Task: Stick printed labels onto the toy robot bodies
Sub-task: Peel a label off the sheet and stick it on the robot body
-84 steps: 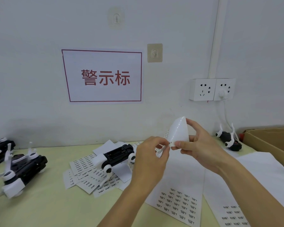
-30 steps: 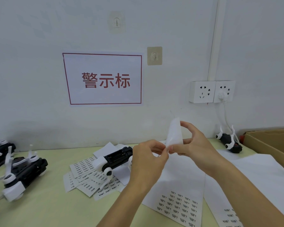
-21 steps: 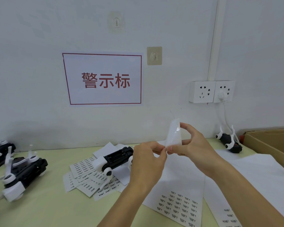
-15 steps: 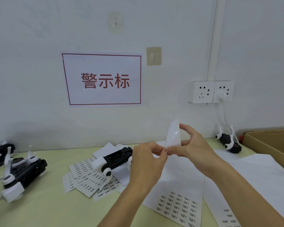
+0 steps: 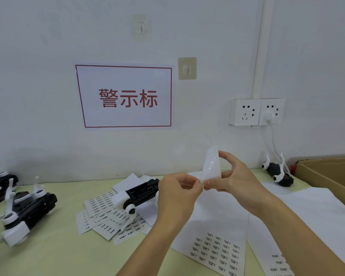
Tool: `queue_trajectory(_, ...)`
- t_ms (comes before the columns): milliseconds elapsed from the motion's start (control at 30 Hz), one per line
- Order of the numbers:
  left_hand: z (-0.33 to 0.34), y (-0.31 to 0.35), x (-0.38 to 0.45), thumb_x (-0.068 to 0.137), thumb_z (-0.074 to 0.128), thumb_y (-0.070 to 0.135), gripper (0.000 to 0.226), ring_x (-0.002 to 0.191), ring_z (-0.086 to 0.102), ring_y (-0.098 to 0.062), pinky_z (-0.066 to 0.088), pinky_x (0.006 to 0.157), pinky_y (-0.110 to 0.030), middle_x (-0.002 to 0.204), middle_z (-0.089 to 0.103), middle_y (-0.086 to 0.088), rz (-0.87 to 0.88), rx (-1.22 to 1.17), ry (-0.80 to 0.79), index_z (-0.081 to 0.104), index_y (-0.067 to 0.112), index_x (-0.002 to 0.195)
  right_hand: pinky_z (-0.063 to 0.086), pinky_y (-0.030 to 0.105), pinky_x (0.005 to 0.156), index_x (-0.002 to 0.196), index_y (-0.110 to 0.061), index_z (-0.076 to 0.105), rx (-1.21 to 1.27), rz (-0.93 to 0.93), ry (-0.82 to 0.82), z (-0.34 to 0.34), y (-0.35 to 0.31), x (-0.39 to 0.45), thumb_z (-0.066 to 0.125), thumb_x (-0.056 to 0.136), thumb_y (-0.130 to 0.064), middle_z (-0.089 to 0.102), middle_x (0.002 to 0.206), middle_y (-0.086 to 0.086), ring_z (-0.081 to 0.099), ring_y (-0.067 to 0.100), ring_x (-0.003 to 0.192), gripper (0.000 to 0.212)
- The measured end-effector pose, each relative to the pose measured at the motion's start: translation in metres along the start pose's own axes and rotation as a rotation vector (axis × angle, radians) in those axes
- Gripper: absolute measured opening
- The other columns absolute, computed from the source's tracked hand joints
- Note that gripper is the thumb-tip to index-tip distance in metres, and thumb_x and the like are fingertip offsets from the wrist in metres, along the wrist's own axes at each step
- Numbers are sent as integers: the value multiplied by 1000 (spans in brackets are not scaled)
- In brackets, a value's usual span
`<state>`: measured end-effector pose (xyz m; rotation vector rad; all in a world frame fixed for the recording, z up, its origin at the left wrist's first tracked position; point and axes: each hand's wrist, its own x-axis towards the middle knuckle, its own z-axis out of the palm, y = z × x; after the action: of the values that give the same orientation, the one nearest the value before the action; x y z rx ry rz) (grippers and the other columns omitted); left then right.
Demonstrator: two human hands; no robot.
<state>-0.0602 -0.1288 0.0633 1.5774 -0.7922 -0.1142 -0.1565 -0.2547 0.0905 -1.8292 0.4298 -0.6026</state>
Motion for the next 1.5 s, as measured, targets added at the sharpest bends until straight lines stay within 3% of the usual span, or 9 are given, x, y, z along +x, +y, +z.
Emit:
queue_trajectory(100, 0, 1, 0, 85, 75, 15, 17, 70, 71, -6, 50, 60, -13, 69, 75, 8, -68, -65, -7, 77, 23, 70, 50, 32, 82, 128, -44, 44, 5, -1, 4, -1, 0, 1, 81, 74, -6, 78, 85, 7, 74, 17, 87, 76)
queue_trajectory(233, 0, 2, 0, 88, 73, 17, 15, 75, 73, -11, 57, 73, -29, 75, 76, 5, -143, -113, -13, 77, 24, 75, 50, 32, 81, 129, -43, 43, 10, -5, 12, 0, 1, 1, 80, 77, -3, 79, 86, 7, 75, 18, 86, 75)
queue_trajectory(367, 1, 3, -1, 90, 71, 18, 13, 78, 73, -11, 59, 80, -35, 78, 77, 5, -174, -132, -28, 77, 23, 80, 51, 33, 82, 129, -43, 44, 4, -12, 23, 0, 0, 2, 80, 77, -4, 79, 86, 7, 75, 18, 87, 74)
queue_trajectory(533, 0, 4, -1, 88, 74, 20, 16, 78, 73, -10, 58, 76, -28, 78, 77, 7, -156, -132, -49, 78, 27, 74, 50, 30, 78, 126, -46, 43, -51, -30, 34, 1, -1, 1, 80, 76, -6, 78, 82, 3, 75, 13, 83, 74)
queue_trajectory(667, -3, 2, 2, 90, 73, 17, 13, 77, 74, -13, 56, 67, -23, 80, 78, 4, -268, -153, -89, 79, 19, 79, 46, 26, 77, 121, -53, 42, -116, -43, 24, -1, -1, 1, 80, 74, -6, 78, 79, -1, 73, 5, 79, 77)
queue_trajectory(900, -3, 3, 1, 91, 69, 11, 16, 71, 74, -13, 54, 65, -24, 77, 77, 3, -295, -117, -105, 77, 17, 77, 47, 24, 76, 117, -55, 42, -174, -51, 4, 2, 1, 1, 79, 73, -4, 78, 77, -1, 73, 9, 80, 77)
queue_trajectory(1267, 3, 5, -2, 88, 71, 15, 7, 65, 73, -8, 59, 77, -40, 74, 76, 4, -226, -24, -15, 74, 14, 82, 45, 25, 75, 118, -53, 42, -145, -55, 3, 6, 1, 1, 77, 76, -4, 78, 78, 0, 73, 8, 77, 73)
queue_trajectory(1400, 1, 2, 0, 91, 66, 9, 10, 71, 75, -14, 59, 65, -26, 77, 77, 1, -309, -181, -44, 73, 11, 84, 47, 23, 71, 119, -50, 43, -118, -51, 15, 7, 0, 2, 77, 76, -4, 78, 80, 0, 74, 12, 77, 72)
queue_trajectory(1500, 0, 0, 1, 93, 63, 8, 12, 77, 76, -17, 57, 67, -26, 81, 78, 0, -358, -279, -90, 73, 10, 87, 50, 25, 69, 115, -50, 47, -96, -50, 30, 6, 0, 2, 77, 76, -4, 78, 82, 1, 74, 15, 79, 68)
